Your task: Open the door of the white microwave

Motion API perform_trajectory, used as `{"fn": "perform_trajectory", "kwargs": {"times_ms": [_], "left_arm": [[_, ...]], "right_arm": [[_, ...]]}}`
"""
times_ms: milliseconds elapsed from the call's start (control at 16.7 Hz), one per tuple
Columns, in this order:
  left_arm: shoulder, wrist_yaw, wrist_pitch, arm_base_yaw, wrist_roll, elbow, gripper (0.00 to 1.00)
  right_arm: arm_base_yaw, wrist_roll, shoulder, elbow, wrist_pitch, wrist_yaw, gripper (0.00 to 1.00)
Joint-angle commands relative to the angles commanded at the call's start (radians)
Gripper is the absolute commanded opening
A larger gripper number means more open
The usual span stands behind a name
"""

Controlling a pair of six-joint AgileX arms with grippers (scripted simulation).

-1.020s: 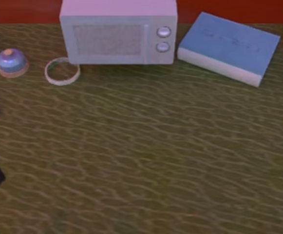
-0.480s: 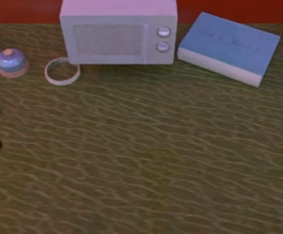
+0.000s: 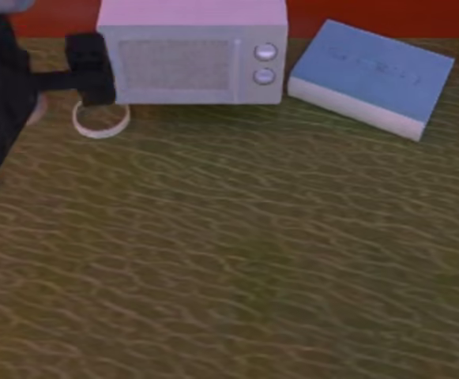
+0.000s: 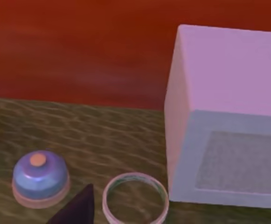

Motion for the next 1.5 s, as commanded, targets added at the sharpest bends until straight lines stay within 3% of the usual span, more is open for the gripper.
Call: {"fn": "perform_trajectory", "kwargs": {"times_ms": [420,720,1140,1500], "left_arm": [[0.603,-0.197,0.002,-0.221,-0.108,0.411,1.0],[0.813,-0.271,0.014,-0.305,-0.154,0.577,1.0],[0.829,-0.273,0.016,-0.305,-0.156,0.589,1.0],[1.007,-0.213,0.056,-0.239,-0.111,0.754,1.0]], "right_arm": [[0.0,0.0,0.0,0.0,0.0,0.0,1.0],[0.0,0.0,0.0,0.0,0.0,0.0,1.0],[0.0,0.0,0.0,0.0,0.0,0.0,1.0],[0.0,0.0,0.0,0.0,0.0,0.0,1.0]]}}
